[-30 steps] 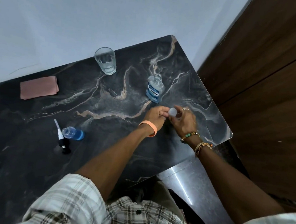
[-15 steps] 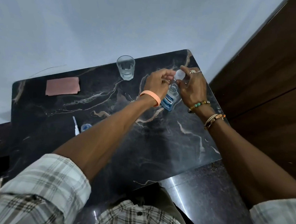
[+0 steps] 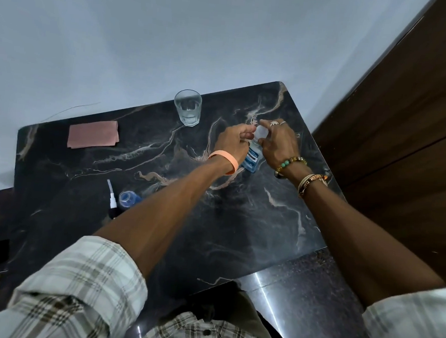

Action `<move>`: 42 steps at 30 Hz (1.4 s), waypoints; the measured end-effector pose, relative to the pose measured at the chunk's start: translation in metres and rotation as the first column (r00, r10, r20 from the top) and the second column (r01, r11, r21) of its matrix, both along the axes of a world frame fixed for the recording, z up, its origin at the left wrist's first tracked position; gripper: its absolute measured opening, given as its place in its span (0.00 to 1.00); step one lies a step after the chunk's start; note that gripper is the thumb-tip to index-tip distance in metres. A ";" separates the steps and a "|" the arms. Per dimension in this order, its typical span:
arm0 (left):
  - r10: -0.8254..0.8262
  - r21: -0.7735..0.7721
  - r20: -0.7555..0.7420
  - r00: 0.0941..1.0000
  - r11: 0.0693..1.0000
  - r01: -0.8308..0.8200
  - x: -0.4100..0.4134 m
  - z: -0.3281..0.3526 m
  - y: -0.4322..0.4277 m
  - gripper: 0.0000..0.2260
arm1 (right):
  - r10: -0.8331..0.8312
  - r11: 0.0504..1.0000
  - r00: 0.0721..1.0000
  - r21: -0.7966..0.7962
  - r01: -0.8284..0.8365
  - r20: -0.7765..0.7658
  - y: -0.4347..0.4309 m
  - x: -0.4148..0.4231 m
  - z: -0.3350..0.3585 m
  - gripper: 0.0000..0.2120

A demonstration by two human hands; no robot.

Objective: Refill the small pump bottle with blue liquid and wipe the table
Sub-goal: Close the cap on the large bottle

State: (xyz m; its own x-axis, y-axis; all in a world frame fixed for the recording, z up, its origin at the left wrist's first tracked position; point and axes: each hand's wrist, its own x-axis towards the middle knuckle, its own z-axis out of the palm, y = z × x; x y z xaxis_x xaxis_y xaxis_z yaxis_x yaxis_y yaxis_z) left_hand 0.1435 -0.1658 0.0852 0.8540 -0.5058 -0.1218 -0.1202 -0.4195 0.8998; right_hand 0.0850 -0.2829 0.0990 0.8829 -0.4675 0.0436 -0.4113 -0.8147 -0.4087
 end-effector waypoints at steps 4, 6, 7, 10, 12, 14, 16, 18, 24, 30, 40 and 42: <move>-0.017 0.037 0.001 1.000 0.999 0.017 -0.002 -0.004 0.002 0.21 | 0.044 0.999 0.998 -0.009 -0.045 -0.042 -0.002 0.001 -0.003 0.18; -0.040 0.068 0.041 0.998 0.997 0.037 -0.003 -0.005 0.002 0.19 | 0.054 0.999 0.997 -0.001 -0.054 -0.052 -0.001 0.000 -0.004 0.16; -0.059 0.095 0.072 0.996 0.994 0.052 -0.003 -0.005 0.002 0.18 | 0.058 0.998 0.997 0.002 -0.058 -0.053 0.000 -0.001 -0.004 0.16; -0.120 0.167 0.161 0.980 0.982 0.093 -0.005 -0.006 -0.001 0.18 | 0.087 0.996 0.995 0.011 -0.086 -0.042 0.000 -0.003 0.001 0.13; -0.125 0.156 0.149 0.981 0.983 0.101 -0.008 -0.007 -0.003 0.18 | 0.114 0.993 0.993 0.031 -0.113 -0.024 0.000 -0.005 0.004 0.12; -0.104 0.130 0.115 0.988 0.988 0.089 -0.011 -0.009 -0.006 0.16 | 0.128 0.989 0.992 0.074 -0.127 -0.016 -0.001 -0.006 0.006 0.15; -0.065 0.116 0.130 0.989 0.992 0.050 -0.013 -0.011 -0.009 0.14 | 0.117 0.987 0.993 0.113 -0.115 -0.012 0.000 -0.008 0.008 0.18; -0.028 0.120 0.145 0.989 0.993 0.010 -0.015 -0.011 -0.014 0.13 | 0.100 0.987 0.995 0.127 -0.099 -0.005 -0.001 -0.009 0.009 0.16; 0.126 0.156 0.169 0.978 0.976 -0.152 -0.014 -0.018 -0.025 0.05 | 0.084 0.986 0.996 0.147 -0.080 -0.023 0.004 -0.006 0.008 0.03; 0.153 0.119 0.182 0.971 0.977 -0.176 -0.010 -0.027 -0.028 0.01 | 0.050 0.995 0.998 0.085 -0.048 -0.024 0.003 -0.004 0.004 0.05; 0.179 0.018 0.131 0.975 0.983 -0.182 -0.006 -0.037 -0.029 0.13 | 0.157 0.980 0.981 -0.102 -0.169 -0.113 -0.001 0.003 0.008 0.11; 0.163 0.042 0.169 0.972 0.984 -0.173 -0.008 -0.036 -0.029 0.15 | 0.173 0.967 0.975 -0.163 -0.194 -0.137 0.001 0.004 0.005 0.11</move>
State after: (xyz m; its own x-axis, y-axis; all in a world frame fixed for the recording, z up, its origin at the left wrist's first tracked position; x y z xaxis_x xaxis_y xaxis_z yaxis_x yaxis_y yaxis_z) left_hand 0.1359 -0.1945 0.0492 0.9368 -0.3499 0.0033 -0.1878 -0.4950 0.8483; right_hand 0.0893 -0.2817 0.1043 0.9565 -0.2918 -0.0019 -0.2856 -0.9349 -0.2106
